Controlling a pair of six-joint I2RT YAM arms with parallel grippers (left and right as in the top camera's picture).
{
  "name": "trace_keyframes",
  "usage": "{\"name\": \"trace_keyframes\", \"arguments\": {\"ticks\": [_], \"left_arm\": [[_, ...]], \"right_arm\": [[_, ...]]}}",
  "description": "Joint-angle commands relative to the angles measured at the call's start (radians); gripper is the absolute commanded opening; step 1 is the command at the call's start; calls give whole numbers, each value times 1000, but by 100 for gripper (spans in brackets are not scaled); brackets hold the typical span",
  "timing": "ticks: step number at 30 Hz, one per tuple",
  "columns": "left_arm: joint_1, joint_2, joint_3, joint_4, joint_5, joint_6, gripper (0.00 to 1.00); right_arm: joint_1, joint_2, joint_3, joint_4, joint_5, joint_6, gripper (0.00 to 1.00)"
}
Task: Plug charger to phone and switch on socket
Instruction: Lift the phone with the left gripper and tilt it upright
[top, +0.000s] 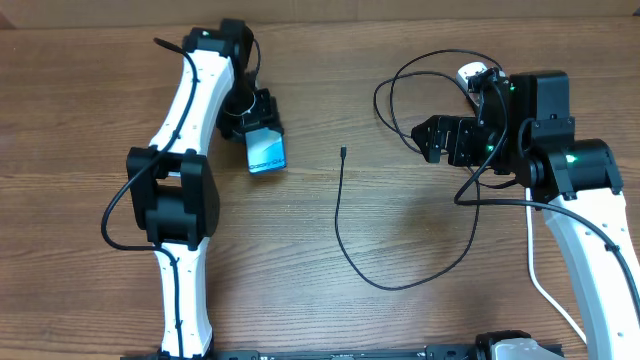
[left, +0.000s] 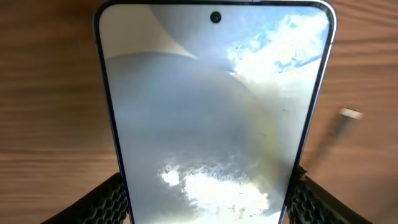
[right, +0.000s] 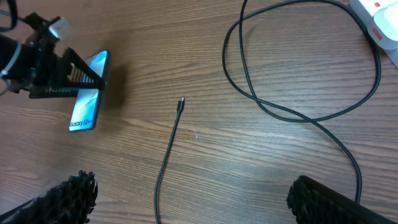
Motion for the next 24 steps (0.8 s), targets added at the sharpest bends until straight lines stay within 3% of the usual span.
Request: {"name": "trace_keyframes", "arguments": {"ticks": [1, 8, 17, 24], "left_arm": [[30, 2, 52, -31, 282, -101, 4], [62, 2, 52, -97, 590, -240, 4], [68, 2, 51, -176, 999, -278, 4], [67, 2, 51, -251, 1072, -323, 4]], "right_arm": [[5, 0, 19, 11, -9, 7, 100], [5, 0, 19, 16, -6, 36, 100], [5, 0, 19, 21, -6, 65, 100], [5, 0, 19, 27, -6, 81, 100]]}}
